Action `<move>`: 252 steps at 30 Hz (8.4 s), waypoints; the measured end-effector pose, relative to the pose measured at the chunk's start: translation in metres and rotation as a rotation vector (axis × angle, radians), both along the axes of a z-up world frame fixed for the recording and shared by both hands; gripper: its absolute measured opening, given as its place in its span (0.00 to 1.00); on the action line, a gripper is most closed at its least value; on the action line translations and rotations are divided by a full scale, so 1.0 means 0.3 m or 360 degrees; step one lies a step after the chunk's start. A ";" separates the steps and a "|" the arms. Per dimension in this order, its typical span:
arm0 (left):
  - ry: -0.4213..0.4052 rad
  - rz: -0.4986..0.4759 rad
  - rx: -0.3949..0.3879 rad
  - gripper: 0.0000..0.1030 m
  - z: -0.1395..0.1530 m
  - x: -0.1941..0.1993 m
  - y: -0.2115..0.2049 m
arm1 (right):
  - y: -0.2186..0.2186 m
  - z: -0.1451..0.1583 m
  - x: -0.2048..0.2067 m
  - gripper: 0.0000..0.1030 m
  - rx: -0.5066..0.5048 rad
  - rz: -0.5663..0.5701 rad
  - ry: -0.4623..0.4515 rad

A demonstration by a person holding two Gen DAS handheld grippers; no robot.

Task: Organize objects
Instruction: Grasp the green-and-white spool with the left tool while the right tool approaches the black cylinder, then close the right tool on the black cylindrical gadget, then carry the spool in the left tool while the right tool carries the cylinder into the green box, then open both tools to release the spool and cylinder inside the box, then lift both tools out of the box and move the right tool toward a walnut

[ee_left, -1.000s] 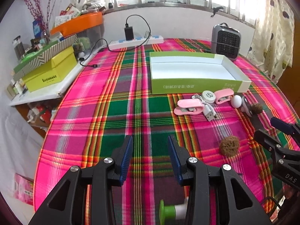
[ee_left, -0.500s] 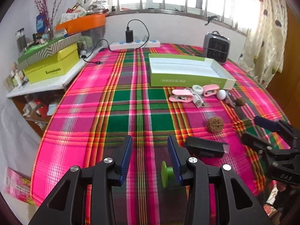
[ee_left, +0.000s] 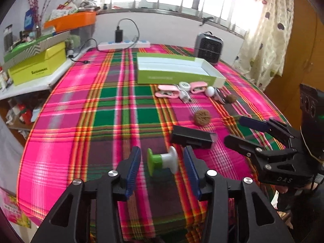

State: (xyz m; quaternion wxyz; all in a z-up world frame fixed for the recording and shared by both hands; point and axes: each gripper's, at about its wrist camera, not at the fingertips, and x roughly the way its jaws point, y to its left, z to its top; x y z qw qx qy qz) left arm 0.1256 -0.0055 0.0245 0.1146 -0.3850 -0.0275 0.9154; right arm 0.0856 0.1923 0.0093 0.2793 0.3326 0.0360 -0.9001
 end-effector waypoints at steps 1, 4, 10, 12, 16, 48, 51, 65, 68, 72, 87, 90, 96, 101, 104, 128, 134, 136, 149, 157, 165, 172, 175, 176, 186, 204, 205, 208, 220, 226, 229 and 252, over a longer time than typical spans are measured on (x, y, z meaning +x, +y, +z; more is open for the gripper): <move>-0.0009 -0.0011 -0.0006 0.41 -0.005 -0.003 0.005 | -0.001 -0.001 0.001 0.70 0.0002 0.0001 -0.0001; -0.0041 -0.0023 -0.0015 0.42 -0.024 -0.014 0.018 | -0.002 -0.001 0.009 0.70 0.0007 0.0006 0.0002; -0.0069 -0.0013 -0.0056 0.42 -0.049 -0.038 0.031 | -0.003 -0.004 0.011 0.70 0.0019 -0.0002 0.0000; -0.0076 -0.0010 -0.0069 0.42 -0.056 -0.046 0.034 | -0.004 -0.006 0.010 0.70 0.0024 -0.0001 -0.0005; -0.0092 0.0007 -0.0085 0.42 -0.070 -0.062 0.032 | -0.014 -0.011 0.011 0.70 0.0037 0.0018 -0.0011; -0.0114 -0.0001 0.0078 0.42 -0.083 -0.098 -0.055 | -0.206 -0.050 -0.066 0.60 0.0267 0.0336 -0.0043; -0.0111 -0.0010 0.0084 0.42 -0.083 -0.098 -0.057 | -0.213 -0.061 -0.074 0.50 0.0289 0.0351 -0.0062; -0.0103 -0.0019 0.0057 0.41 -0.081 -0.096 -0.049 | -0.231 -0.062 -0.062 0.34 0.0298 0.0385 -0.0048; -0.0101 -0.0025 0.0050 0.39 -0.082 -0.093 -0.044 | -0.235 -0.061 -0.053 0.30 0.0309 0.0386 -0.0035; -0.0105 -0.0061 0.0035 0.30 -0.081 -0.087 -0.027 | -0.234 -0.061 -0.056 0.25 0.0306 0.0381 -0.0034; -0.0096 -0.0058 -0.0013 0.30 -0.081 -0.082 -0.016 | -0.214 -0.049 -0.050 0.24 0.0275 0.0344 -0.0035; -0.0091 -0.0058 -0.0013 0.30 -0.074 -0.087 -0.014 | -0.207 -0.040 -0.053 0.24 0.0257 0.0340 -0.0035; -0.0067 -0.0051 -0.0023 0.30 -0.043 -0.105 -0.006 | -0.191 -0.011 -0.066 0.24 0.0233 0.0293 -0.0024; -0.0035 -0.0051 -0.0029 0.30 -0.011 -0.128 0.000 | -0.170 0.024 -0.086 0.24 0.0208 0.0247 -0.0008; -0.0026 -0.0053 -0.0025 0.30 0.007 -0.151 0.006 | -0.157 0.044 -0.103 0.24 0.0194 0.0221 -0.0005; 0.0034 -0.0090 -0.0006 0.30 0.132 -0.480 0.076 | 0.013 0.167 -0.381 0.24 0.0116 -0.0125 -0.0021; 0.0025 -0.0084 -0.0011 0.30 0.140 -0.589 0.084 | 0.049 0.180 -0.472 0.24 0.0111 -0.0206 -0.0038; 0.0019 -0.0078 -0.0012 0.30 0.140 -0.620 0.084 | 0.059 0.182 -0.503 0.24 0.0109 -0.0229 -0.0048; -0.0043 -0.0067 -0.0021 0.30 0.113 -0.814 0.105 | 0.104 0.153 -0.688 0.24 0.0115 -0.0347 -0.0132; -0.0099 -0.0072 -0.0061 0.30 0.066 -0.921 0.123 | 0.125 0.095 -0.798 0.24 0.0149 -0.0430 -0.0228; -0.0141 -0.0044 -0.0105 0.30 0.015 -0.995 0.122 | 0.124 0.040 -0.875 0.24 0.0190 -0.0452 -0.0272; -0.0168 -0.0052 -0.0124 0.30 -0.014 -1.029 0.136 | 0.116 0.004 -0.910 0.24 0.0211 -0.0460 -0.0302; -0.0179 -0.0048 -0.0128 0.30 -0.027 -1.038 0.138 | 0.114 -0.006 -0.916 0.24 0.0226 -0.0461 -0.0301; -0.0183 -0.0047 -0.0130 0.30 -0.031 -1.040 0.138 | 0.113 -0.005 -0.918 0.24 0.0228 -0.0461 -0.0296; -0.0174 -0.0051 -0.0169 0.30 -0.039 -1.043 0.154 | 0.101 -0.011 -0.926 0.24 0.0234 -0.0442 -0.0299; -0.0183 -0.0044 -0.0241 0.30 -0.045 -1.045 0.165 | 0.091 -0.017 -0.934 0.24 0.0240 -0.0444 -0.0305; -0.0186 -0.0044 -0.0240 0.30 -0.044 -1.045 0.166 | 0.092 -0.018 -0.933 0.24 0.0239 -0.0444 -0.0305; -0.0188 -0.0046 -0.0236 0.31 -0.044 -1.043 0.167 | 0.095 -0.018 -0.935 0.24 0.0235 -0.0445 -0.0307; -0.0204 -0.0041 -0.0199 0.37 -0.037 -1.028 0.159 | 0.105 0.000 -0.921 0.37 0.0183 -0.0449 -0.0294; -0.0176 -0.0039 -0.0177 0.37 -0.014 -1.002 0.152 | 0.112 0.021 -0.903 0.37 0.0148 -0.0463 -0.0277; -0.0156 -0.0035 -0.0167 0.37 0.003 -0.981 0.149 | 0.115 0.033 -0.888 0.37 0.0140 -0.0472 -0.0266; -0.0039 0.0015 -0.0078 0.37 0.100 -0.801 0.086 | 0.148 0.159 -0.725 0.37 0.0005 -0.0481 -0.0130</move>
